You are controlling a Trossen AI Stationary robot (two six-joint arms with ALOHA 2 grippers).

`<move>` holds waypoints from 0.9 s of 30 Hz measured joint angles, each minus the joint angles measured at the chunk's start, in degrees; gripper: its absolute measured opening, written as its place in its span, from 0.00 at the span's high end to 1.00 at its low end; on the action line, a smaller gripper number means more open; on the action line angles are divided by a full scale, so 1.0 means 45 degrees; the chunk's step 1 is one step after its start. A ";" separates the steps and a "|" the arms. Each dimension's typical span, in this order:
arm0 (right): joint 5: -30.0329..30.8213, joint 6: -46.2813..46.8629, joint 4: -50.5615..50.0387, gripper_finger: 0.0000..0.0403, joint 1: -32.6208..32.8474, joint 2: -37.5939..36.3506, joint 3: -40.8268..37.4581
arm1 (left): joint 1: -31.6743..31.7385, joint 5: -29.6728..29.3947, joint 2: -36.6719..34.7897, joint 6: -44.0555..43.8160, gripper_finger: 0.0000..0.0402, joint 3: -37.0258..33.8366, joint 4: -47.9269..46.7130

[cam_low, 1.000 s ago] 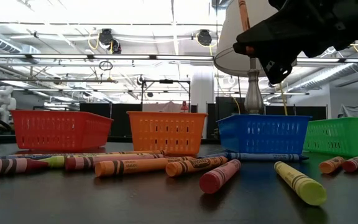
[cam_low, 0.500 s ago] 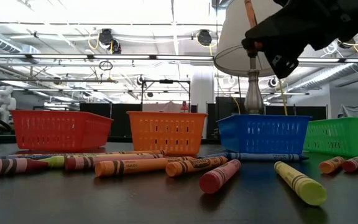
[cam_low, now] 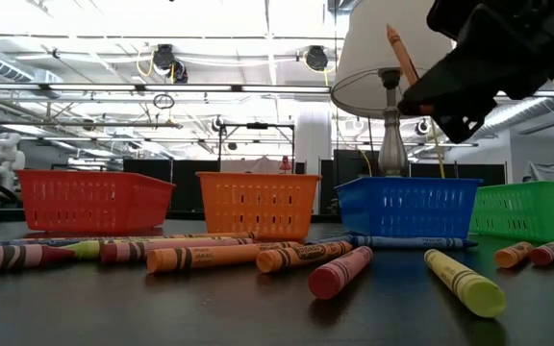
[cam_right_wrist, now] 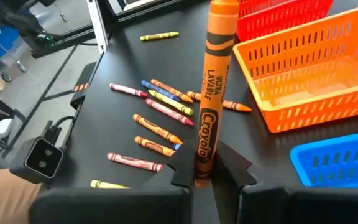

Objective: Sort crayons
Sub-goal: Put the orange crayon into the green bin

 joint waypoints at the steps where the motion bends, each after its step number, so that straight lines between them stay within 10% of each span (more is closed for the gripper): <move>1: -0.0005 0.0058 -0.0101 0.95 -0.0005 -0.0083 0.0000 | 0.0052 0.0003 0.0000 0.0000 0.51 0.0000 0.0022; 27: 0.0015 0.0965 -0.5036 0.95 0.0437 -0.3610 0.0000 | 0.0481 0.0007 -0.0010 -0.0685 0.51 0.0000 0.0043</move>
